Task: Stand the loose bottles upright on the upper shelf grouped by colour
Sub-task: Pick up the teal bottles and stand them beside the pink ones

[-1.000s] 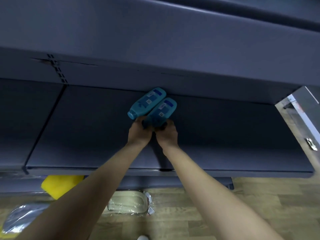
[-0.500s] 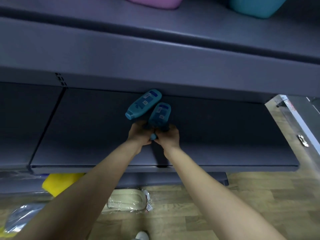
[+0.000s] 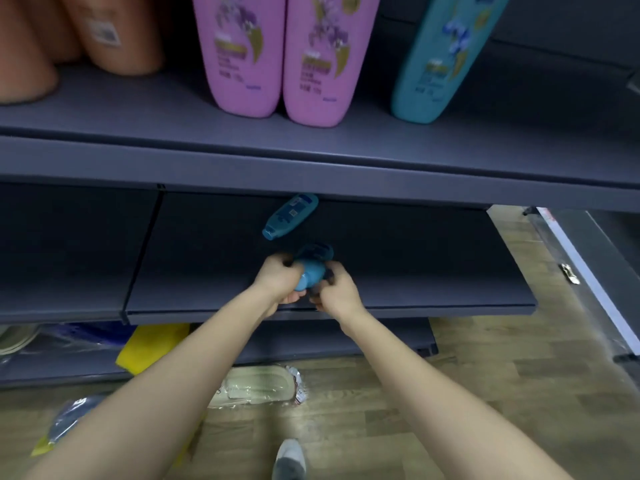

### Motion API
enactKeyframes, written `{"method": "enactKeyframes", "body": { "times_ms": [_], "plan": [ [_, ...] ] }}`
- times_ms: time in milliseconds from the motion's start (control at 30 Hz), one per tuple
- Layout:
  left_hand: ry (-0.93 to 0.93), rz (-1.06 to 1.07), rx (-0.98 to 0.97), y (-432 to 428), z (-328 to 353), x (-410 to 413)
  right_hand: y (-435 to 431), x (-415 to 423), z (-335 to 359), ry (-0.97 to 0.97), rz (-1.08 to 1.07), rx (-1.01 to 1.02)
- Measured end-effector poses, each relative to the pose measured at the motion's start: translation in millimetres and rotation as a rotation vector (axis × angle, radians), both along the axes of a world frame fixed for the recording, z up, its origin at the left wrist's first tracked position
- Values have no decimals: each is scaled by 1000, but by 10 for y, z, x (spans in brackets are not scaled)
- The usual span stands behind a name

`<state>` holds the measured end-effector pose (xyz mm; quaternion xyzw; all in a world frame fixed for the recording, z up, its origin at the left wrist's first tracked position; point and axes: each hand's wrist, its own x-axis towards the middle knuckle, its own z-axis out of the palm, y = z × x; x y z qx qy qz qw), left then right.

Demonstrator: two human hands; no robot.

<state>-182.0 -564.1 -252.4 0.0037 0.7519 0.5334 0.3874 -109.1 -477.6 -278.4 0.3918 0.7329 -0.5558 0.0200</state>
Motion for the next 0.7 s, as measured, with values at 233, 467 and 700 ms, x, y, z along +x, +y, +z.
{"method": "enactKeyframes", "body": {
  "times_ms": [233, 467, 700],
  "plan": [
    [-1, -111, -53, -416, 497, 225, -300, 395, 482, -117, 269, 463],
    [23, -237, -60, -713, 1057, 479, -669, 660, 823, -73, 242, 668],
    [82, -276, -9, -903, 1515, 651, -913, 898, 1233, 15, 192, 832]
  ]
}}
